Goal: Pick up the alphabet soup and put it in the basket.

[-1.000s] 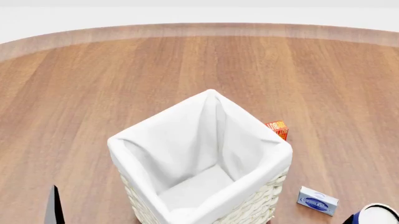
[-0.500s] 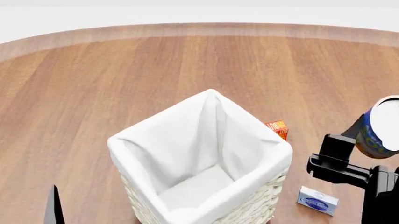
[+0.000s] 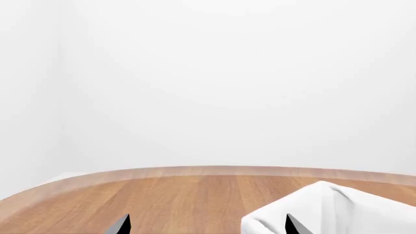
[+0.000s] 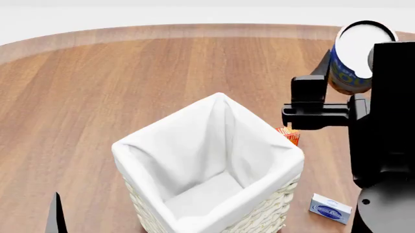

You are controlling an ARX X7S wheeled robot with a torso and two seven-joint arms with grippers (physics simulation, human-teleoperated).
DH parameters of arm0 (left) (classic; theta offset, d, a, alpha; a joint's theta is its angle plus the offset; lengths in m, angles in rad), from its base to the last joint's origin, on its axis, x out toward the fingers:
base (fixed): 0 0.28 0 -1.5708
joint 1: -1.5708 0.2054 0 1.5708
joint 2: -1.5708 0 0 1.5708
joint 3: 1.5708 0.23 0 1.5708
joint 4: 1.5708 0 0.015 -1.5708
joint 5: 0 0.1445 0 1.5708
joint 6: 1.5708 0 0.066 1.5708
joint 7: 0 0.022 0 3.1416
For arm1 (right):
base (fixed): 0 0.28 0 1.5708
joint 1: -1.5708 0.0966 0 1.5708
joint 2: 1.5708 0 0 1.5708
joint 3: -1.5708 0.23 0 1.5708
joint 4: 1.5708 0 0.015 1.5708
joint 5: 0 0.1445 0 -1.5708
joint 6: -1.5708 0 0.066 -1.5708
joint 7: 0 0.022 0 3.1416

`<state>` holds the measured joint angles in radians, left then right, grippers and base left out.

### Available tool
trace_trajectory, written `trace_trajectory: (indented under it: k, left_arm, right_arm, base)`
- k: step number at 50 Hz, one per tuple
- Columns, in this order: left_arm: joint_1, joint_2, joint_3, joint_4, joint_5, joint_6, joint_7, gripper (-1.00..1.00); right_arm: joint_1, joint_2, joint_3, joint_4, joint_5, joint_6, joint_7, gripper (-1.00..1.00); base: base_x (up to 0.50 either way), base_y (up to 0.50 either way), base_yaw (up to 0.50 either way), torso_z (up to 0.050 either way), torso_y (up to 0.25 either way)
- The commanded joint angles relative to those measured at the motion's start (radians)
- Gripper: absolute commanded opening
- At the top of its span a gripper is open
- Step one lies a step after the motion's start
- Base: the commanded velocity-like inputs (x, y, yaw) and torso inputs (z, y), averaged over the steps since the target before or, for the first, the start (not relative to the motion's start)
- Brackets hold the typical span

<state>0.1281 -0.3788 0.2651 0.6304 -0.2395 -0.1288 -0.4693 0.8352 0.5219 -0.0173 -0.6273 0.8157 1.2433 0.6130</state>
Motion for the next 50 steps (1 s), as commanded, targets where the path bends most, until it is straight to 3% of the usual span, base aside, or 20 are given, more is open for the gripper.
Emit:
trace_trajectory:
  k: [1, 15, 36, 50]
  left_arm:
    - [-0.022, 0.014, -0.020, 0.001, 0.006, -0.013, 0.044, 1.00]
    - [-0.024, 0.009, -0.024, -0.002, -0.005, -0.012, 0.041, 1.00]
    - [-0.029, 0.012, -0.030, -0.060, -0.021, 0.021, 0.047, 1.00]
    - [-0.039, 0.020, -0.040, -0.131, -0.044, 0.054, 0.059, 1.00]
  right_arm:
    - [0.213, -0.019, -0.052, 0.085, 0.020, 0.100, -0.086, -1.00]
    - [0.349, -0.082, -0.095, 0.197, 0.090, 0.166, -0.134, -1.00]
    - [0.568, -0.166, -0.193, 0.575, 0.185, 0.245, -0.318, -1.00]
    - [0.761, -0.128, -0.594, 0.751, 0.066, 0.136, -0.681, -1.00]
  base:
    - [0.00, 0.00, 0.00, 0.000, 0.010]
    - [0.00, 0.00, 0.00, 0.000, 0.000]
    - [0.00, 0.00, 0.00, 0.000, 0.001]
    - [0.00, 0.00, 0.00, 0.000, 0.001]
